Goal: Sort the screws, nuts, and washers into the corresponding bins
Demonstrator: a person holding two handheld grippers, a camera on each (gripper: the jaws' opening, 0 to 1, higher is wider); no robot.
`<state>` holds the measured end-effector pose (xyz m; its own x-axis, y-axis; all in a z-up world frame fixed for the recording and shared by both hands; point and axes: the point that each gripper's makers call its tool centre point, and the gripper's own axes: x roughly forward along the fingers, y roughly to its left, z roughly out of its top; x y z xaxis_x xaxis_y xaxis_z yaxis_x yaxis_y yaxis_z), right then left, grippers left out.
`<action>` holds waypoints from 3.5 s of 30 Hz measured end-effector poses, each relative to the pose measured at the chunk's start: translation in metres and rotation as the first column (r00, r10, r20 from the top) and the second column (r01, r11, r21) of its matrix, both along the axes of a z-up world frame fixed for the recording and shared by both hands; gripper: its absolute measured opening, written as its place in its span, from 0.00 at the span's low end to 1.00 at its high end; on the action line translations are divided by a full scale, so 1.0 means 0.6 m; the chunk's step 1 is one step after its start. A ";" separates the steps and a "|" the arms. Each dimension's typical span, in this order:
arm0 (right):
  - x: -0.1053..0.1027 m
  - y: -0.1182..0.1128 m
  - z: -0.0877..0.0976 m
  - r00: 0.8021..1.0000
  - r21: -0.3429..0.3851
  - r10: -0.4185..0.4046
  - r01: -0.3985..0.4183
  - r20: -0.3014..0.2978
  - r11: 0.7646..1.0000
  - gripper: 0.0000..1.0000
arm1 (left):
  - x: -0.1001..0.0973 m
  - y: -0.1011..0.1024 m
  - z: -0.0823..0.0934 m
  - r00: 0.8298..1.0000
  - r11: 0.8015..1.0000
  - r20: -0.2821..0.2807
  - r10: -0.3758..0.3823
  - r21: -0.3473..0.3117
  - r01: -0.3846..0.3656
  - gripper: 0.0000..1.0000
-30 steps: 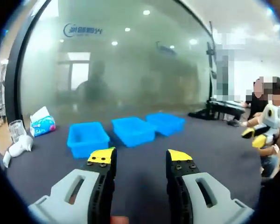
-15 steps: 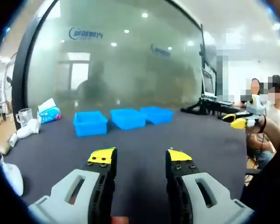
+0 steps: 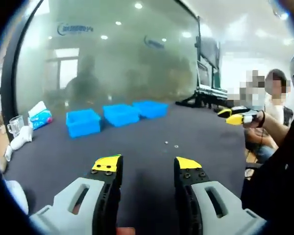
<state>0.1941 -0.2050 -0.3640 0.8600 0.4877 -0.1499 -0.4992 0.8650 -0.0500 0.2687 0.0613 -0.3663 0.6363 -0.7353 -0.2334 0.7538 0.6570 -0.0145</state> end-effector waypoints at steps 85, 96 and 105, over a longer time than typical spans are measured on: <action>-0.002 -0.016 -0.032 0.999 0.030 -0.008 0.009 -0.035 1.000 0.32 | 0.037 -0.179 -0.049 0.875 0.732 -0.387 -0.291 0.499 0.464 0.35; 0.000 -0.017 -0.036 0.999 0.036 -0.006 0.008 -0.036 0.999 0.32 | 0.041 -0.197 -0.058 0.861 0.701 -0.409 -0.303 0.517 0.492 0.35; -0.003 -0.018 -0.039 0.999 0.038 -0.005 0.007 -0.039 0.999 0.32 | 0.060 -0.221 -0.068 0.862 0.696 -0.412 -0.295 0.526 0.489 0.32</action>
